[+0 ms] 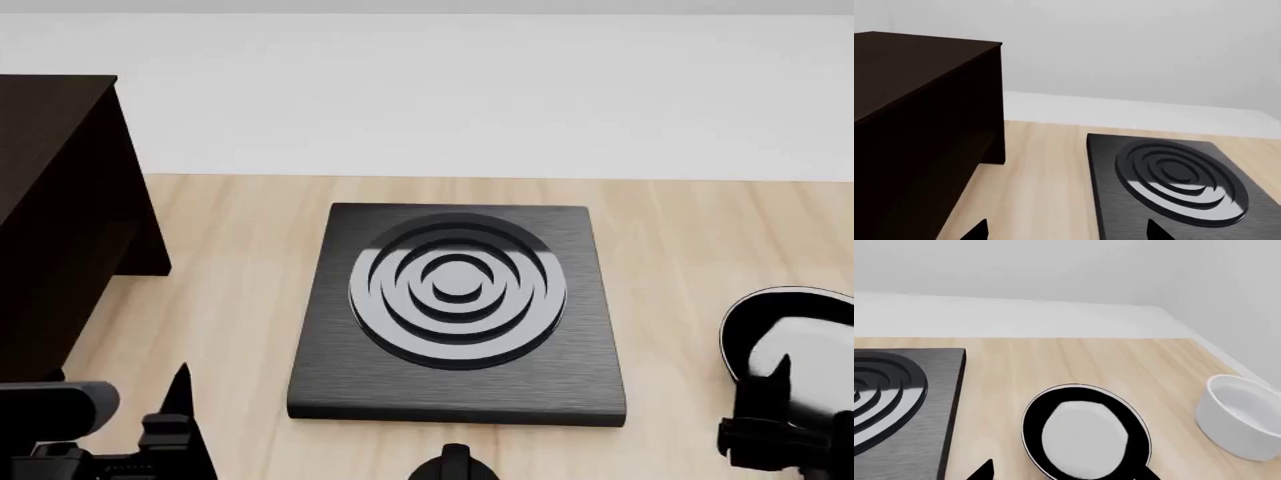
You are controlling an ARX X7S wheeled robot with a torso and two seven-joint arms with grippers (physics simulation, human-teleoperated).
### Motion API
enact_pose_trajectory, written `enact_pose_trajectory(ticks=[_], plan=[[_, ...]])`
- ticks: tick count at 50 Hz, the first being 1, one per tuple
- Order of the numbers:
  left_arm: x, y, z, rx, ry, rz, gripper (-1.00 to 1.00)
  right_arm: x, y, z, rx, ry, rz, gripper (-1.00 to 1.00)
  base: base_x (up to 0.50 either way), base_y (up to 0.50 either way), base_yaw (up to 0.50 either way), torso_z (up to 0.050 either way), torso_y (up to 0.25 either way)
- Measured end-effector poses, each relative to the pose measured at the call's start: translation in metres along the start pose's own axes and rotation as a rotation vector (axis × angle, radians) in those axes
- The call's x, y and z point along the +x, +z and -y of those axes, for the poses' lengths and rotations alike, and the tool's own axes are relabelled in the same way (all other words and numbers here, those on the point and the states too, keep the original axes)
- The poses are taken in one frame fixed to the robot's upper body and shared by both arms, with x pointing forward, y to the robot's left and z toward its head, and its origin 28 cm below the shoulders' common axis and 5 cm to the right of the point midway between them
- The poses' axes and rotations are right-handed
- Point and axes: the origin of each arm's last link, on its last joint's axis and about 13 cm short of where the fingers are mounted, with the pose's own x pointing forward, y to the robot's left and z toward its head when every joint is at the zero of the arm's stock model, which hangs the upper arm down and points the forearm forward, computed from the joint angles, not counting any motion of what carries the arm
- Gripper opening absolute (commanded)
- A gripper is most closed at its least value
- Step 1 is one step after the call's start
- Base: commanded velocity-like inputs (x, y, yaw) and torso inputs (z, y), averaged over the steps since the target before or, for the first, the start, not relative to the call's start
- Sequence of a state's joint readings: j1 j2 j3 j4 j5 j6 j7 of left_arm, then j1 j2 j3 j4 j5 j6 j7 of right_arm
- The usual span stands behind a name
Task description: Put the frying pan on the cabinet shelf.
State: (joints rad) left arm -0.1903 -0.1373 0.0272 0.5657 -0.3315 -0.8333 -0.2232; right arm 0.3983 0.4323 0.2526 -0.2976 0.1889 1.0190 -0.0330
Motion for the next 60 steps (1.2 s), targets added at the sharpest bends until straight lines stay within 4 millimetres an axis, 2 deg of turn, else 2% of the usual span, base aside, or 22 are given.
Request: enact_pose_trajectory(ticks=[12, 21, 60], plan=[[-0.002, 0.005, 0.0, -0.017, -0.015, 0.003, 1.0, 0.02, 0.0, 0.003, 0.03, 0.0, -0.079, 1.0, 0.0, 0.0, 0.0, 0.0, 0.0], [-0.003, 0.005, -0.001, -0.015, -0.02, 0.003, 1.0, 0.028, -0.007, 0.006, 0.041, -0.016, -0.126, 1.0, 0.0, 0.0, 0.0, 0.0, -0.039], [-0.002, 0.002, 0.0, -0.001, -0.031, -0.002, 1.0, 0.028, -0.031, 0.012, 0.072, -0.049, -0.21, 1.0, 0.0, 0.0, 0.0, 0.0, -0.082]])
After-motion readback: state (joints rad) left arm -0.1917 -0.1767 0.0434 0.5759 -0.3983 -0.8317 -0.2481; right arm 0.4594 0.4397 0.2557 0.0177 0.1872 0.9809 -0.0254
